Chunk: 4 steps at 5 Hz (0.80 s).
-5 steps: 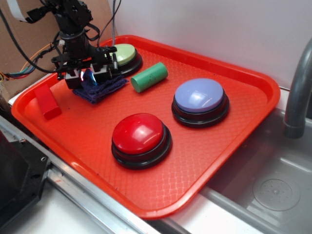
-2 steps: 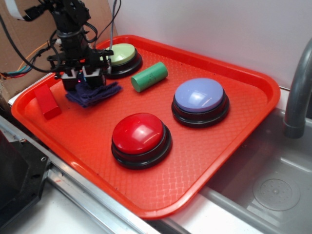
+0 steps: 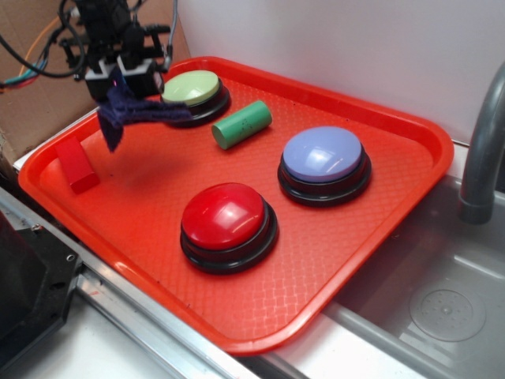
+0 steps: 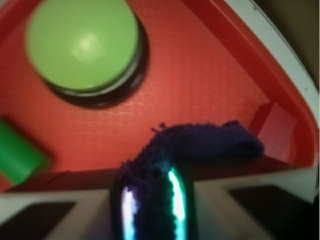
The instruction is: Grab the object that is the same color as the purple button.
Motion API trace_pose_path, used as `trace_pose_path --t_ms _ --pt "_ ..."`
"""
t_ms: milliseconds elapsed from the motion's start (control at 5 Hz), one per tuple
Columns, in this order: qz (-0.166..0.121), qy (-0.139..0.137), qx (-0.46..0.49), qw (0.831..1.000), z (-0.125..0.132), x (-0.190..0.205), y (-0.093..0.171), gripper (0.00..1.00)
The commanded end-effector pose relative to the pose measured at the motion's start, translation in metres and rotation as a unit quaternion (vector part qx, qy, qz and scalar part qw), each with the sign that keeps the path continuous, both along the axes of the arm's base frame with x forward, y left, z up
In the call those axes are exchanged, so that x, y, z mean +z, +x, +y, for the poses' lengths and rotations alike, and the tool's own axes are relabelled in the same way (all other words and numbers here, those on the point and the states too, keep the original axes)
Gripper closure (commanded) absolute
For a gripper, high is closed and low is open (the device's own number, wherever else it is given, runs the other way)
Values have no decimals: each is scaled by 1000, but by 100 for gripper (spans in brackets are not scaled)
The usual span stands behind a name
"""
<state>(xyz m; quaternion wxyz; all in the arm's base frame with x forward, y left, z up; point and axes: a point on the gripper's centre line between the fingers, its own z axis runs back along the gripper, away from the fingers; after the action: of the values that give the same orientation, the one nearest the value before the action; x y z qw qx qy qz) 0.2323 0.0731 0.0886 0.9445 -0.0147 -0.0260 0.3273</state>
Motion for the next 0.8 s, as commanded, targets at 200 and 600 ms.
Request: trace_pose_path --t_ms 200,600 --pt "-85 15 -166 982 -27 107 7 100" --pt "-106 24 -235 966 -35 147 -15 100"
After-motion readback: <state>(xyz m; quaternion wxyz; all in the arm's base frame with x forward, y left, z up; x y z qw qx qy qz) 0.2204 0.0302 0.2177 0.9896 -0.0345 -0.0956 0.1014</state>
